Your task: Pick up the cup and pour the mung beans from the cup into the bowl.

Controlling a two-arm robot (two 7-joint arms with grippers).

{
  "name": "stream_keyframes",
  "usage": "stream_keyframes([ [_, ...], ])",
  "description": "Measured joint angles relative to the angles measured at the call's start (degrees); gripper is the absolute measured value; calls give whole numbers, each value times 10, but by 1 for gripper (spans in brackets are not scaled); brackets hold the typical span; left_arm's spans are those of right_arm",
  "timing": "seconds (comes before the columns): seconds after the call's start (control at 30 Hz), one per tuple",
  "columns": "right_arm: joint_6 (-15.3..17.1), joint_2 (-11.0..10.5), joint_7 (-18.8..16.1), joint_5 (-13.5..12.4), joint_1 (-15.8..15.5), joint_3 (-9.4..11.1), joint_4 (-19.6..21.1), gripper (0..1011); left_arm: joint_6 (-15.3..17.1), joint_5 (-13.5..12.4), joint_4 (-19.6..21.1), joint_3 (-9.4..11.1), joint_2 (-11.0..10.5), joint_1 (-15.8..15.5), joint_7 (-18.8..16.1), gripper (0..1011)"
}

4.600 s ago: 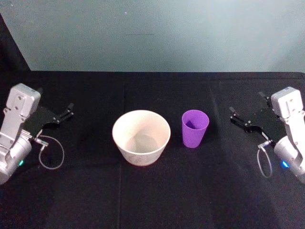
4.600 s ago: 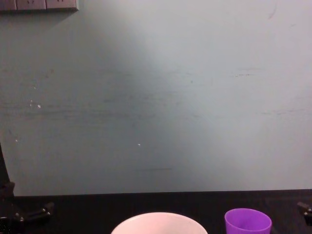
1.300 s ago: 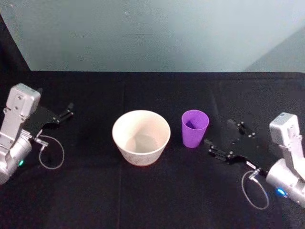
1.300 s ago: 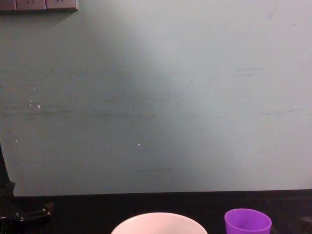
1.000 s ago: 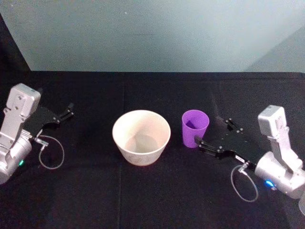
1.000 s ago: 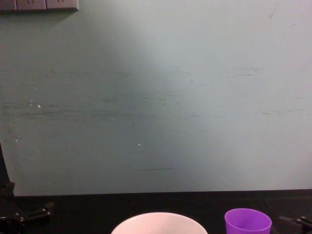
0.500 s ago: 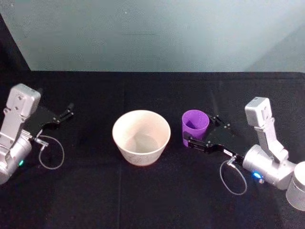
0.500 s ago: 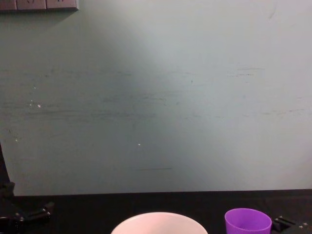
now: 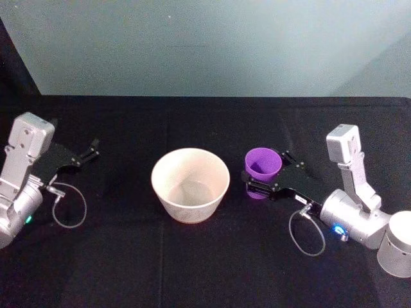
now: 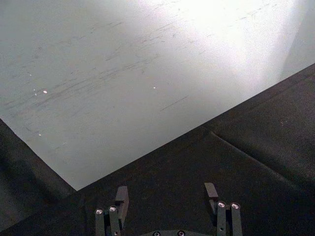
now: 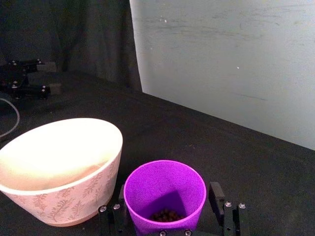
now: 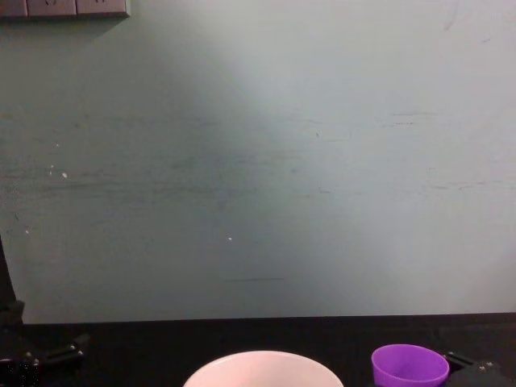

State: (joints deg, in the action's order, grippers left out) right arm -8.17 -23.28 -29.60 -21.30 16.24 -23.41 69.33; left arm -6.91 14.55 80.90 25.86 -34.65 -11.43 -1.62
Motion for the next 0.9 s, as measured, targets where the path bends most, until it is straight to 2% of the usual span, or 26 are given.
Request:
stream_keyframes([
  [0.6,3,15,-13,10,5,8,-16,1003,0,0,0,0,0,0,0,1000],
  [0.73,2,15,-15,10,4,10,-16,964,0,0,0,0,0,0,0,1000],
  [0.9,1,14,-14,9,-2,14,-5,823,0,0,0,0,0,0,0,1000],
])
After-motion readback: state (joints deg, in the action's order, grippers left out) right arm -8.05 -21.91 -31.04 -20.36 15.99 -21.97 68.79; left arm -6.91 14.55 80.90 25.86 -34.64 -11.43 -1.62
